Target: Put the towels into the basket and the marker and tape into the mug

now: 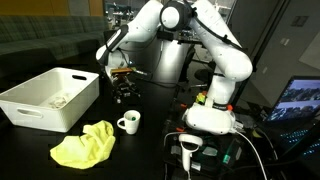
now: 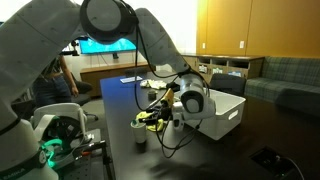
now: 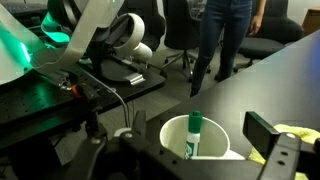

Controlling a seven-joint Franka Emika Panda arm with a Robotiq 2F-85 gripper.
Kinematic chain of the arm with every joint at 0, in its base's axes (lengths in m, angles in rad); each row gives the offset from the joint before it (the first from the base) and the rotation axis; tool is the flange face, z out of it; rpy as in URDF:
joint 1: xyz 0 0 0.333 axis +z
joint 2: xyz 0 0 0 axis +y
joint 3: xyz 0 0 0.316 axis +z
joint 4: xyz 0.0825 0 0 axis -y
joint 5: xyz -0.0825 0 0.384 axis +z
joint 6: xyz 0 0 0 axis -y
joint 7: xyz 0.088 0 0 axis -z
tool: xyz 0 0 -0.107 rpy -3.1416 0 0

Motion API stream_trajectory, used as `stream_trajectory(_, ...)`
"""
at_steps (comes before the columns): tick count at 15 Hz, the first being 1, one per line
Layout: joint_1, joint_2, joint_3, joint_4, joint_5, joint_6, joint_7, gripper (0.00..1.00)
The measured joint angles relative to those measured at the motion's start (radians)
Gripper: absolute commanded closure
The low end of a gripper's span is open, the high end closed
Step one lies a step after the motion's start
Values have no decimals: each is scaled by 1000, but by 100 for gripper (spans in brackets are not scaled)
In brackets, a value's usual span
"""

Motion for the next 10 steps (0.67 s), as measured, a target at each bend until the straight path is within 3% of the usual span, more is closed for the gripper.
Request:
stream_trajectory(4, 23, -156, -5, -54, -91, 87, -1, 0)
stream_trajectory(10, 112, -339, 25, -84, -260, 198, 20, 0)
